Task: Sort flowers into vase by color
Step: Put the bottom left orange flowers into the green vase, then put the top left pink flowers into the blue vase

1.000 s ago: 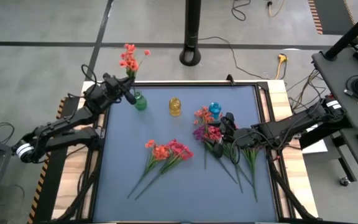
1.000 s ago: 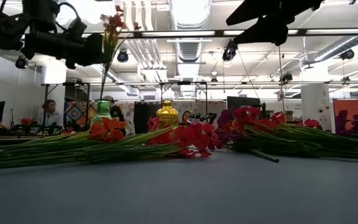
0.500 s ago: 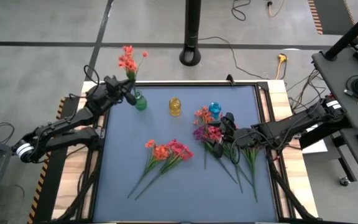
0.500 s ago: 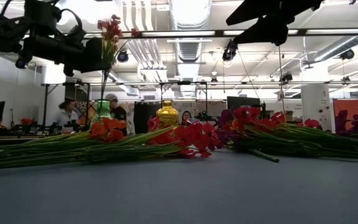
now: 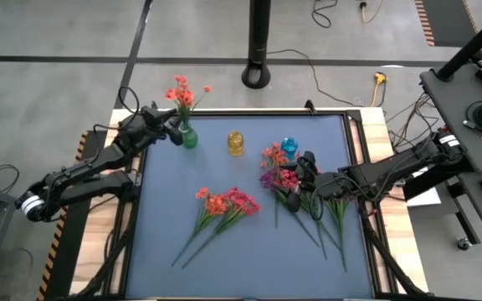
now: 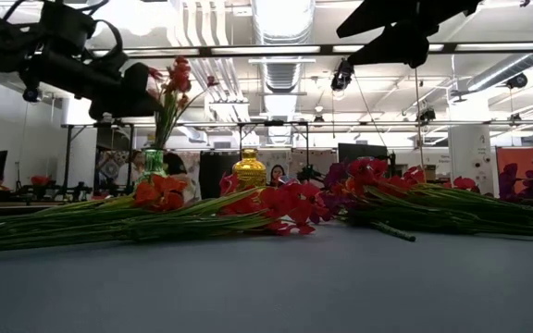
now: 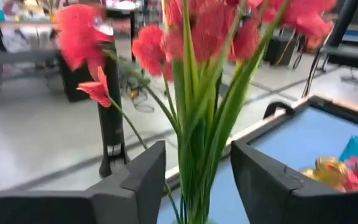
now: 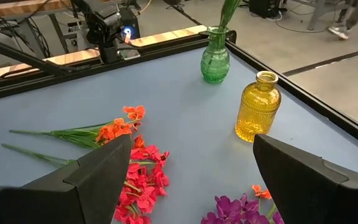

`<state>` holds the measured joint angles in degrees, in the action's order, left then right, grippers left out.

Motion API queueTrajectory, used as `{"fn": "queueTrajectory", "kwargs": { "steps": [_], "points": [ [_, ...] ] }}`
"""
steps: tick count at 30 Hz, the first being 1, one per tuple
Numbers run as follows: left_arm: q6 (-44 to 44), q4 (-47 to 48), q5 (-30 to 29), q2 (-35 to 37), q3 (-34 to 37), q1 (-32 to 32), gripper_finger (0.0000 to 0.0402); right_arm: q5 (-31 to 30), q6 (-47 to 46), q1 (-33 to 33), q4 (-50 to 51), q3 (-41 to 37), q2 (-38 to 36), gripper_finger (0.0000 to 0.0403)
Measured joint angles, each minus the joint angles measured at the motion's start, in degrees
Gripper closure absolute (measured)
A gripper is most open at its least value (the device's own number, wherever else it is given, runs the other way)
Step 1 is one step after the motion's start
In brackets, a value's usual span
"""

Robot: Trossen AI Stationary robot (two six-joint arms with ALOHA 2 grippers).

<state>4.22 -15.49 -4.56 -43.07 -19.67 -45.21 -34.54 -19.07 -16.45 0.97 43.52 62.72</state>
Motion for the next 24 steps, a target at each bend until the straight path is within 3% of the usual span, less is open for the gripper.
{"fn": "queueTrajectory", "kwargs": {
  "steps": [7,13,18,24],
  "points": [
    [4.6,23.3,0.7,4.1,-7.6,0.8,0.0205,0.1,0.0,0.0,0.9,0.0,0.0,0.0071],
    [10.3,39.9,1.0,6.2,-14.0,7.8,0.0205,0.4,1.4,0.0,2.6,0.0,-0.5,0.0071],
    [16.6,42.5,-0.6,7.7,-16.9,18.3,0.0205,0.7,3.2,0.0,3.1,0.0,-0.6,0.0071],
    [24.2,42.5,-10.5,7.1,-18.3,34.5,0.0205,5.3,1.0,0.0,2.9,0.0,-0.6,0.0071]
  ]
}}
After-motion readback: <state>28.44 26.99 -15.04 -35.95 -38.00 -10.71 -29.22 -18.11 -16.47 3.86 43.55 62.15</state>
